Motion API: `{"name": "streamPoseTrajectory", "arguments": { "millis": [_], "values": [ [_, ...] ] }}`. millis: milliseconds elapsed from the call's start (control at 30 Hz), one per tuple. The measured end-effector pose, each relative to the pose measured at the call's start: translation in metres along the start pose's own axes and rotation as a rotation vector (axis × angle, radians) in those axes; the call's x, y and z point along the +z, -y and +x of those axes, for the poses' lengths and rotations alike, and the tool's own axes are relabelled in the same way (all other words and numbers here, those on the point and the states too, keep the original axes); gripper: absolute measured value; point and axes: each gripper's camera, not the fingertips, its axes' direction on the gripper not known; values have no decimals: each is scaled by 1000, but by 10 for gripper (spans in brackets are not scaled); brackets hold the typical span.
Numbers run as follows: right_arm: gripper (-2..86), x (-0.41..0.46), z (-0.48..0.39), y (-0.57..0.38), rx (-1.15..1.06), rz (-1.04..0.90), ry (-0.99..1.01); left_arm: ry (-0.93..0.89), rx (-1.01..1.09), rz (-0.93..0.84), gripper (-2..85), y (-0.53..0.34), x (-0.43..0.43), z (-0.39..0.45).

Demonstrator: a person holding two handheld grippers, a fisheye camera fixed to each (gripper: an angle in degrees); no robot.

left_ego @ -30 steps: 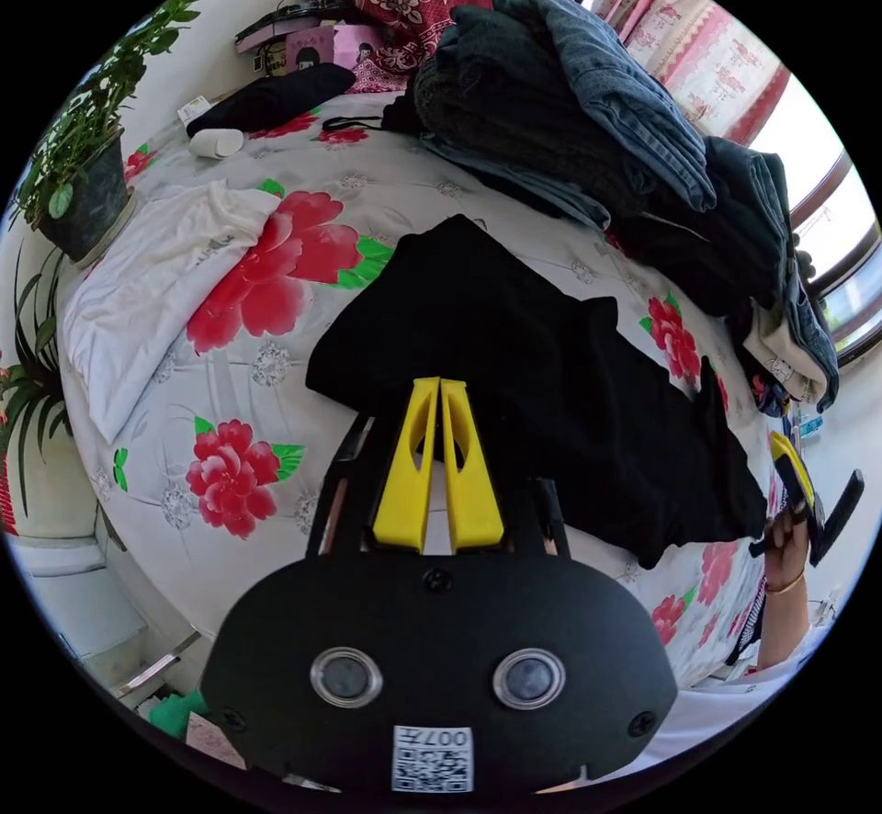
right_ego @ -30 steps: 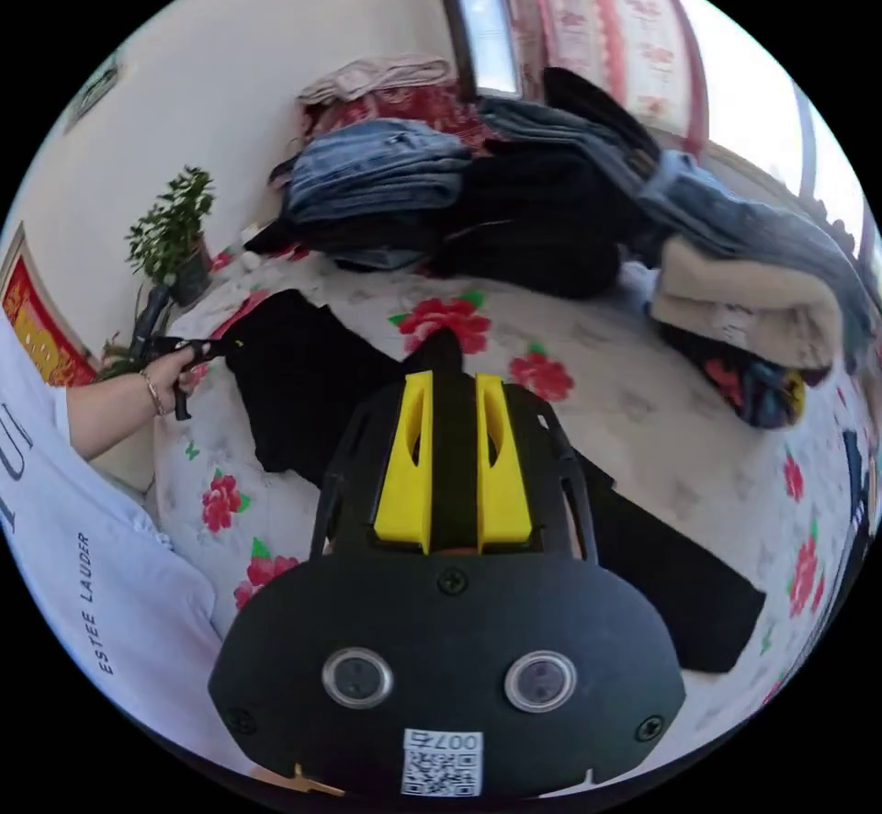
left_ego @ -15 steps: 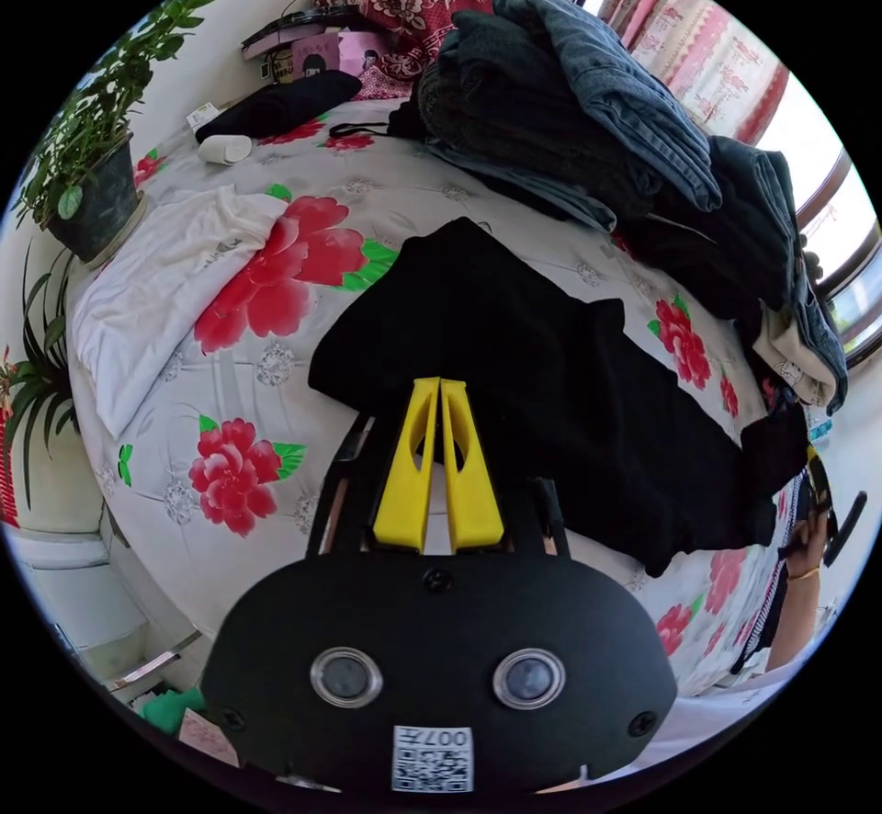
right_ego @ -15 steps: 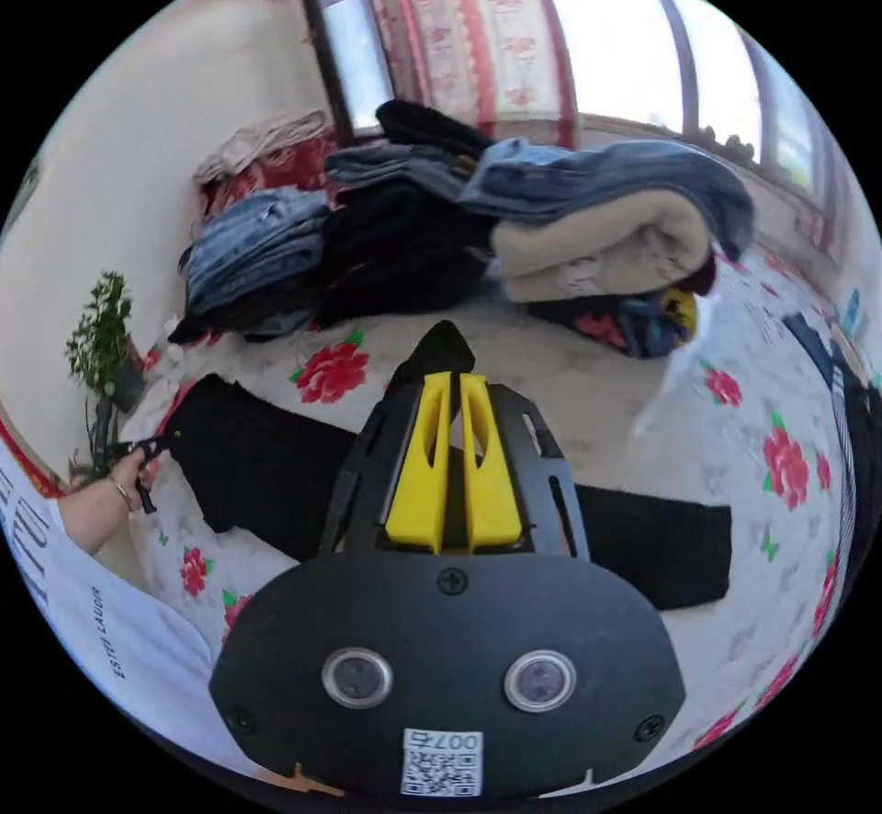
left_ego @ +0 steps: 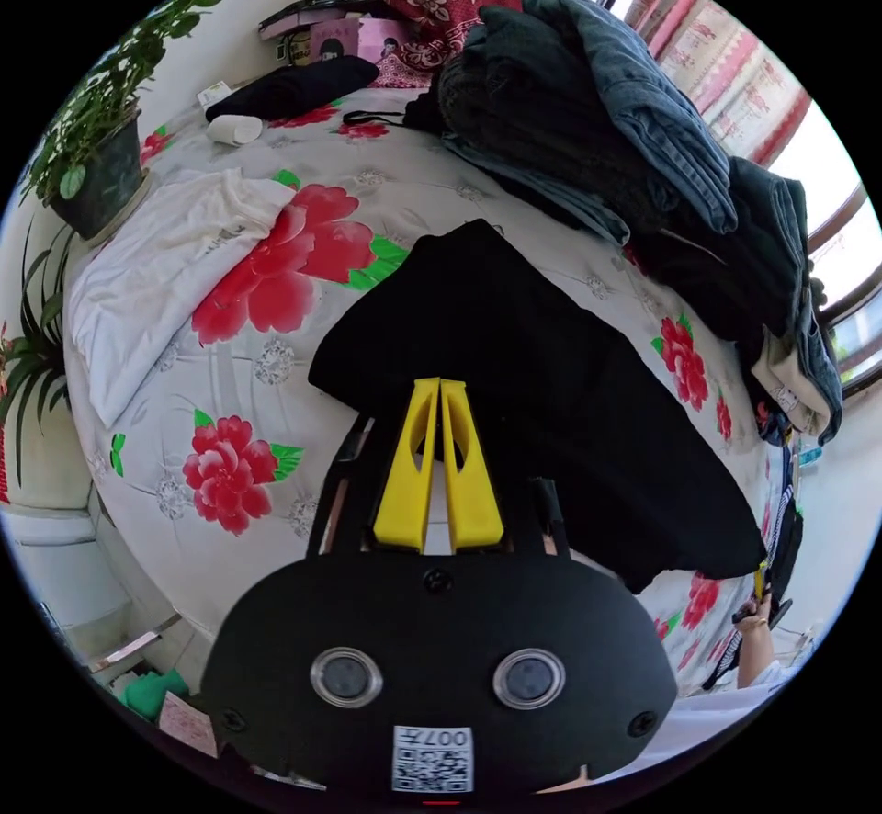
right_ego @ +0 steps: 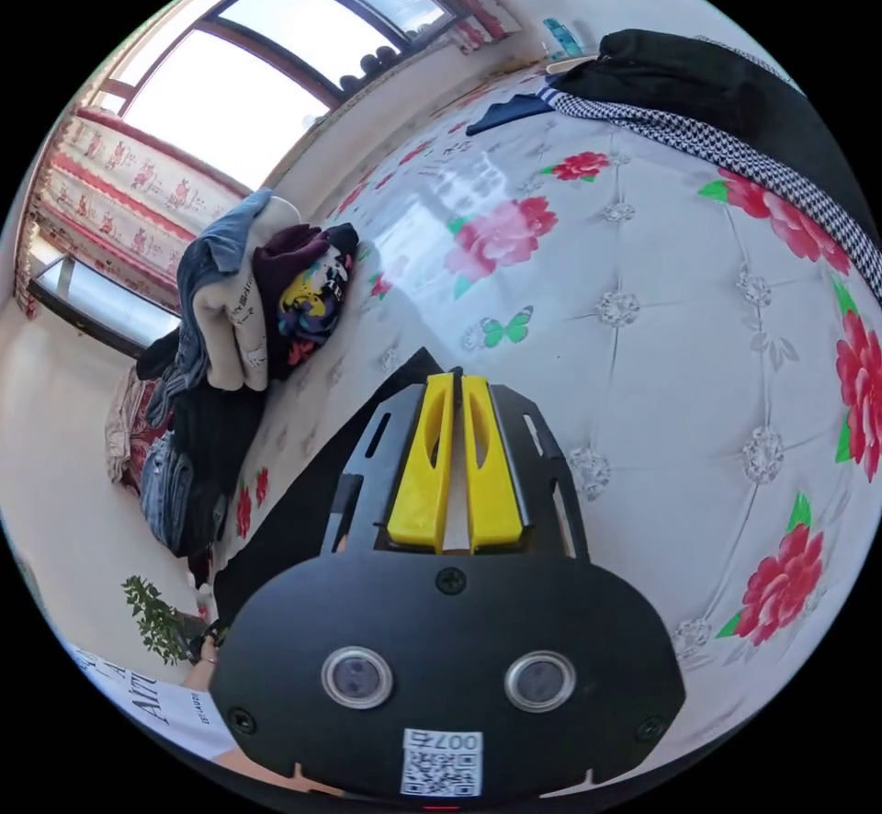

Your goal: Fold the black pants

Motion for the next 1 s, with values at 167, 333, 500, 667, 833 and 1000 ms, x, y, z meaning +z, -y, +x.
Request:
{"name": "streamPoseTrajectory", "arguments": {
  "millis": [167,333,500,667,833,1000],
  "values": [
    [-1,-12,-11,20,-48,51,192,9,-34,4,-10,3,-2,-11],
    [2,-43,-35,44,-152,154,294,26,-33,-7,-10,7,-3,-21],
    [17,-16,-3,28,-36,6,32,16,-56,14,-9,4,-6,-35],
    [52,-47,30,-9,134,111,125,-123,-162,90,4,-9,-28,-67],
    [87,-41,25,-34,167,123,180,-273,-288,148,60,-32,-42,-107],
    [67,-16,15,-19,208,132,178,-318,-363,144,71,-37,-39,-131]
  ]
}}
